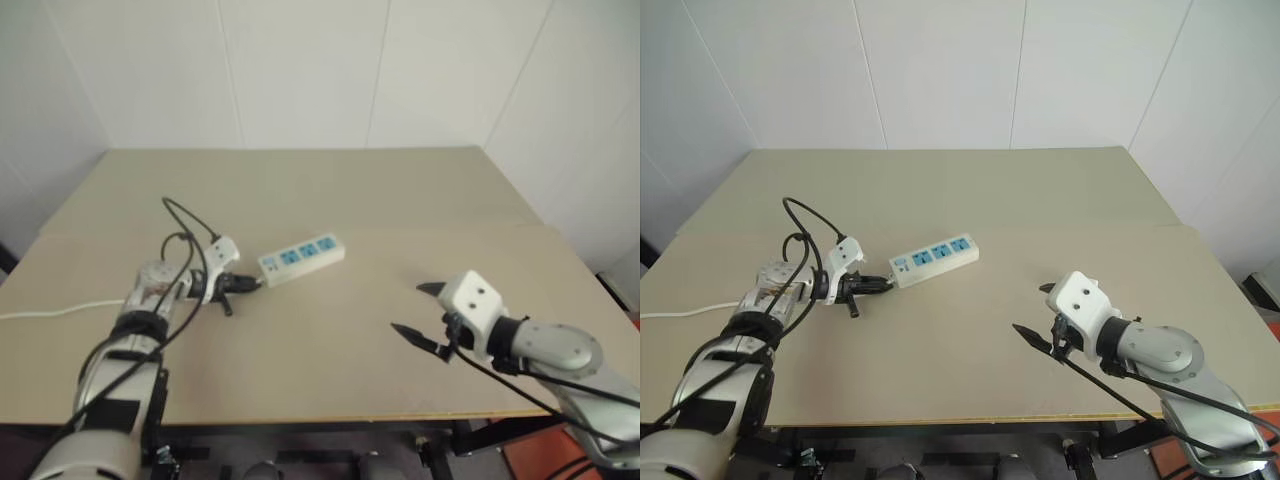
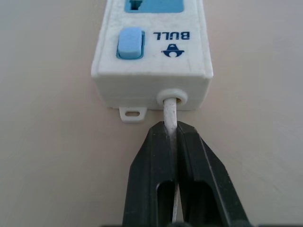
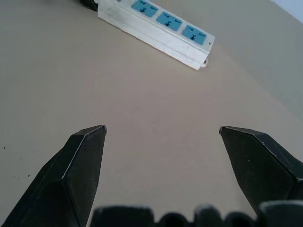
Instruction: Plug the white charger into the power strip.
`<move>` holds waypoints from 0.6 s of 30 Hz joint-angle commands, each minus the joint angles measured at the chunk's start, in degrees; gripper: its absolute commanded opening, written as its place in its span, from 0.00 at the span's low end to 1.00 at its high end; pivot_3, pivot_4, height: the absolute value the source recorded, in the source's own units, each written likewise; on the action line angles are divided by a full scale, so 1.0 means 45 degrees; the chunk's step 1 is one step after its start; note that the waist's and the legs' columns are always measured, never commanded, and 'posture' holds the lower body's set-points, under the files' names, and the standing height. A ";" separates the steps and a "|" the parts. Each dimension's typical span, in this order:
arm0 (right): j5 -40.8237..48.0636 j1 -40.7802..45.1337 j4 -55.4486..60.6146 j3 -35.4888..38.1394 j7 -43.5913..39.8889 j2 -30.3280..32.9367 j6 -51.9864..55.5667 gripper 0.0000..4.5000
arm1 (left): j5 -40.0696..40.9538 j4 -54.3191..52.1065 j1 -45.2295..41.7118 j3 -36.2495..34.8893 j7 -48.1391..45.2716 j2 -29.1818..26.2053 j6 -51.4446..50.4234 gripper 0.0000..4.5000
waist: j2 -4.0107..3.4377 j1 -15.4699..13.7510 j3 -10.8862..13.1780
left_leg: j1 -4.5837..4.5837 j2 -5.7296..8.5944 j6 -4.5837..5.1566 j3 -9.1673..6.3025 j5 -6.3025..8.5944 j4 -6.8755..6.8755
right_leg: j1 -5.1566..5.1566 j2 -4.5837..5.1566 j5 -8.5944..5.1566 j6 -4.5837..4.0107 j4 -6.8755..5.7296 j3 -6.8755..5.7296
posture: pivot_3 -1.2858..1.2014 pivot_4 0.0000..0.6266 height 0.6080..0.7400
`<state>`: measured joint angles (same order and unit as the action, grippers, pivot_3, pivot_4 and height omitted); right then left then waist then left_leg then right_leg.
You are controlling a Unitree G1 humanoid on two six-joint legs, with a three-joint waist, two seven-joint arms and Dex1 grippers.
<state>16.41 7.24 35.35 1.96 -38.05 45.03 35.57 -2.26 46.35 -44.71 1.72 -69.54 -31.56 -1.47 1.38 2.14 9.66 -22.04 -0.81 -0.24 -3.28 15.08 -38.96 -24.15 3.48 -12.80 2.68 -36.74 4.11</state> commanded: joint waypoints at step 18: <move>-0.0435 0.0395 -0.0359 0.0022 -0.0116 -0.0135 -0.0663 1.00 | 0.3390 -0.9280 0.5080 -0.0849 0.0726 -0.0667 -0.3094 0.77 | -0.0006 -0.0089 -0.0003 | 0.0016 -0.0004 0.0000 0.0007 0.0000 -0.0001 | 0.0000 -0.0001 -0.0002 -0.0003 0.0009 0.0004 | 0.52 0.24 1.00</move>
<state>14.66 8.72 32.11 0.60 -38.67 44.31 33.94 10.63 6.72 -21.54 0.10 -65.03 -33.51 -16.97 1.35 1.74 9.64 -21.96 -0.83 -0.24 -3.24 15.08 -38.96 -24.15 3.48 -12.81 2.66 -36.70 4.13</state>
